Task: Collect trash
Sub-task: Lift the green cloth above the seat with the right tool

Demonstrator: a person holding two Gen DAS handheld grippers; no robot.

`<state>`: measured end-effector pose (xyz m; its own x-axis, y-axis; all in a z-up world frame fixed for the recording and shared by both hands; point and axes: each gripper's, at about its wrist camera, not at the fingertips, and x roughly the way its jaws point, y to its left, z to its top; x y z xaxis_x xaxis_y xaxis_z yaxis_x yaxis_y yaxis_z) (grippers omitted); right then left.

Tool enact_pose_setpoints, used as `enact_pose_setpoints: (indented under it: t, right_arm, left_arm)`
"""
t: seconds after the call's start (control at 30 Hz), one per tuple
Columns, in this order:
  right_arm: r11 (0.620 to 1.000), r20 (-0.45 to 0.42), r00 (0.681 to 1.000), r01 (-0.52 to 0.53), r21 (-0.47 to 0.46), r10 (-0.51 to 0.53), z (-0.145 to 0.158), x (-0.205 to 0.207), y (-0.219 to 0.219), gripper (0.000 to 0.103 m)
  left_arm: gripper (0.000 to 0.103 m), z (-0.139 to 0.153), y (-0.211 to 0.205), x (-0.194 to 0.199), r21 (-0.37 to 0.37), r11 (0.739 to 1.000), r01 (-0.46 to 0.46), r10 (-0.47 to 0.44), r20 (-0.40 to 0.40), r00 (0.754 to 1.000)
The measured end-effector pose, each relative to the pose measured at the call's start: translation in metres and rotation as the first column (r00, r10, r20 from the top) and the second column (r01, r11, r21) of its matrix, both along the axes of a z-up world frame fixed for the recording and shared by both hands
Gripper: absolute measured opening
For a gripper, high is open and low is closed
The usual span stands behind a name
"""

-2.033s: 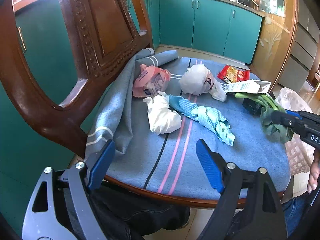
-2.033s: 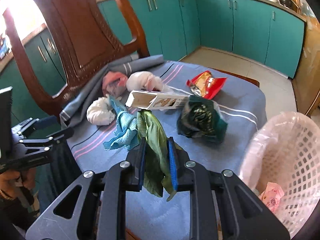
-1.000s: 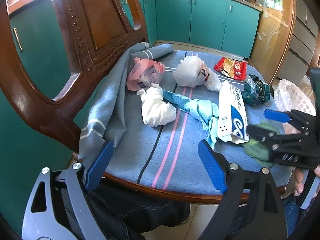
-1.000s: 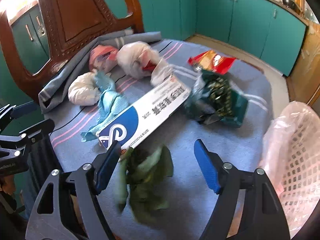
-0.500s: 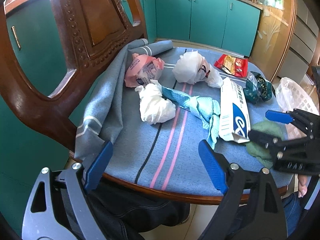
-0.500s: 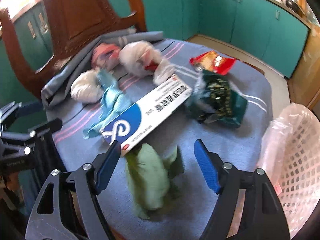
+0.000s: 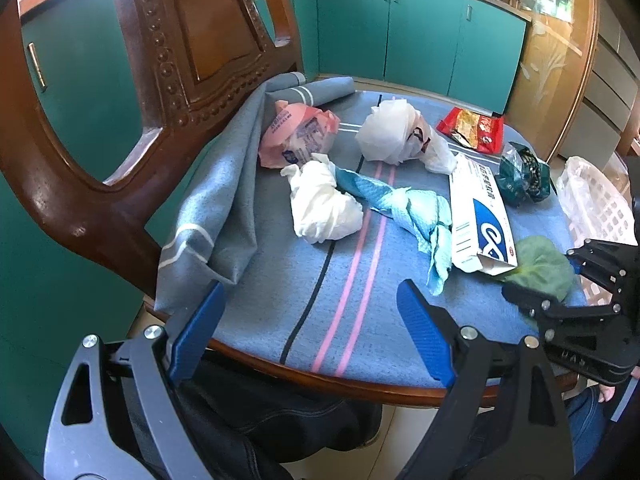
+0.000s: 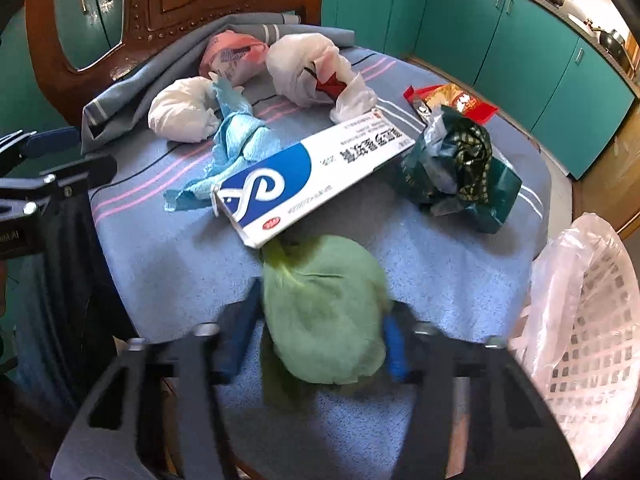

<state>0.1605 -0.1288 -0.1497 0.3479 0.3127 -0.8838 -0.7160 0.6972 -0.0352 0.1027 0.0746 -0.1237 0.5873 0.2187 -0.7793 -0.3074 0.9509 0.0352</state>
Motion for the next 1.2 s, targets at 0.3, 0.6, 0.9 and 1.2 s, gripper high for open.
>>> enact_pose_setpoints:
  t: [0.3, 0.6, 0.9, 1.2]
  right_arm:
    - [0.995, -0.005, 1.0, -0.026, 0.093, 0.027, 0.016, -0.003, 0.002, 0.026]
    - [0.991, -0.009, 1.0, -0.029, 0.13, 0.03, 0.025, -0.007, -0.003, 0.025]
    - [0.996, -0.031, 0.999, -0.013, 0.089, 0.016, 0.014, -0.001, 0.001, 0.026]
    - [0.998, -0.047, 0.998, -0.036, 0.048, 0.038, -0.001, -0.002, 0.007, 0.052]
  left_arm:
    - [0.088, 0.0, -0.002, 0.0, 0.005, 1.0, 0.002, -0.002, -0.006, 1.0]
    - [0.088, -0.001, -0.003, 0.0, 0.009, 1.0, 0.008, -0.008, -0.009, 1.0]
    - [0.088, 0.0, -0.002, 0.0, 0.008, 1.0, 0.006, -0.006, -0.006, 1.0]
    - [0.088, 0.001, 0.001, -0.001, 0.005, 1.0, -0.002, 0.002, -0.003, 1.0]
